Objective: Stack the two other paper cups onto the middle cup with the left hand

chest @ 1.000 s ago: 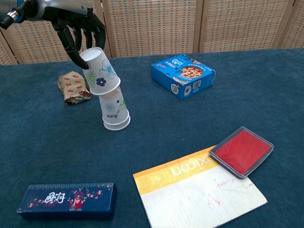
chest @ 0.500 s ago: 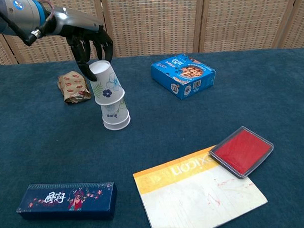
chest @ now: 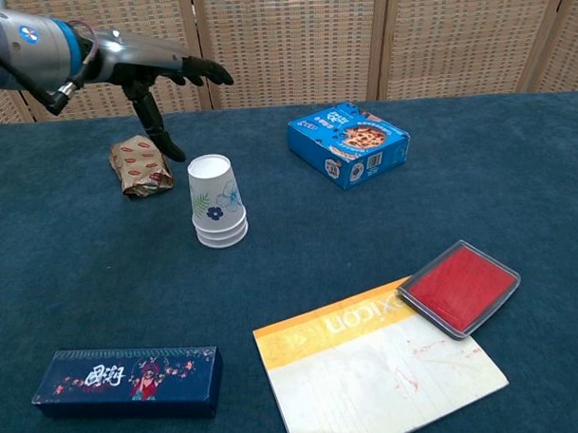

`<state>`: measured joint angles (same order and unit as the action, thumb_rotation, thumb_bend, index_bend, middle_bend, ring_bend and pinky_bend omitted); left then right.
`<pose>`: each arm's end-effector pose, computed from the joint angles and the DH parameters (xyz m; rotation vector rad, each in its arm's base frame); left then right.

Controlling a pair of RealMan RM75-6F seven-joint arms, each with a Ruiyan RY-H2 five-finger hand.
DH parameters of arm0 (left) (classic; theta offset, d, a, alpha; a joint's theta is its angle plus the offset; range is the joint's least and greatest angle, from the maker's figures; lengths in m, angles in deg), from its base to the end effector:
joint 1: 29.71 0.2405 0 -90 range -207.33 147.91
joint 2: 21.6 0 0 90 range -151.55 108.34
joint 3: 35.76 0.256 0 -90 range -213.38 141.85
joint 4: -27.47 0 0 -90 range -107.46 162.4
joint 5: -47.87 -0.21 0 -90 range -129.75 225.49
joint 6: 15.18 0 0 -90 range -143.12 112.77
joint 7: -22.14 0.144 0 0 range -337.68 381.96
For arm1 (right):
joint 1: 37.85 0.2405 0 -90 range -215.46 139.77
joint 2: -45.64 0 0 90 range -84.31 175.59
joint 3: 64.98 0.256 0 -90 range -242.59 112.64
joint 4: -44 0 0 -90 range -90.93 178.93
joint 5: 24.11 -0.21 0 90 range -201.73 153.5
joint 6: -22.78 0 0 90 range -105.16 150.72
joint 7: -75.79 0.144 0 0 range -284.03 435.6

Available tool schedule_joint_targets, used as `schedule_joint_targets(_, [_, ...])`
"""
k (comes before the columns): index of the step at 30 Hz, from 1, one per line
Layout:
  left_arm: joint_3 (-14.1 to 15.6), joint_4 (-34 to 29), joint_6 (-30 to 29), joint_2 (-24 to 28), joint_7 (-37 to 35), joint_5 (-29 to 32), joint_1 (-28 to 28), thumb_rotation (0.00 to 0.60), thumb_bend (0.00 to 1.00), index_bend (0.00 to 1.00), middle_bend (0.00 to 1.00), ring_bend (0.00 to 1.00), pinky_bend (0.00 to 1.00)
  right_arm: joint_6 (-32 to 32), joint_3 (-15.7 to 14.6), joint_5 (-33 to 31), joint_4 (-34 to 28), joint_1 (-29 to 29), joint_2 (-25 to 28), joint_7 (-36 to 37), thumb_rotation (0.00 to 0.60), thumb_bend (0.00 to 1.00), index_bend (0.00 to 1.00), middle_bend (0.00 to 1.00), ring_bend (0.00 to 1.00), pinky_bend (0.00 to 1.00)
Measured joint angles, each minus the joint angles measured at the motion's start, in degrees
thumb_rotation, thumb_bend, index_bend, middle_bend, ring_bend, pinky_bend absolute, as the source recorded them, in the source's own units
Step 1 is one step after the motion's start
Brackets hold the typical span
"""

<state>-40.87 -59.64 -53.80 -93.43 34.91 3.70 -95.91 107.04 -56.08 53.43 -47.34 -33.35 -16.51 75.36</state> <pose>-0.0853 0.4183 0.0490 -2.0058 -0.9780 -0.7687 -0.3282 -0.1994 0.1946 1.2149 -0.8582 0.8589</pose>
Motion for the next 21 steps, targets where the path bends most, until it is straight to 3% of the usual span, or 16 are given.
schedule_joint_targets(5, [0.6,-2.5,-8.9,1.8,-2.2,-6.1,6.1,0.600,0.00,0.00,0.00,0.00,0.00,0.9,-0.1,0.9,-0.2,-0.4,0.4,1.0,0.600,0.00,0.00,0.00,0.00,0.00])
schedule_joint_targets(11, [3.4,-4.5,-26.5,2.9,-4.1,-14.2,17.7,0.600,0.00,0.00,0.00,0.00,0.00,1.5,-0.4,1.9,-0.2,-0.6,0.4,1.3,0.600,0.00,0.00,0.00,0.00,0.00])
schedule_joint_targets(15, [6.7,-5.6,-37.0,3.9,-5.1,-18.7,27.4,0.600,0.00,0.00,0.00,0.00,0.00,1.7,-0.7,2.4,0.1,-0.6,0.1,0.8,0.600,0.00,0.00,0.00,0.00,0.00])
schedule_joint_targets(21, [11.9,-6.0,-47.3,5.6,-8.1,-22.7,40.4,0.600,0.00,0.00,0.00,0.00,0.00,2.1,-0.8,2.7,0.3,-0.5,-0.6,-0.5,0.600,0.00,0.00,0.00,0.00,0.00])
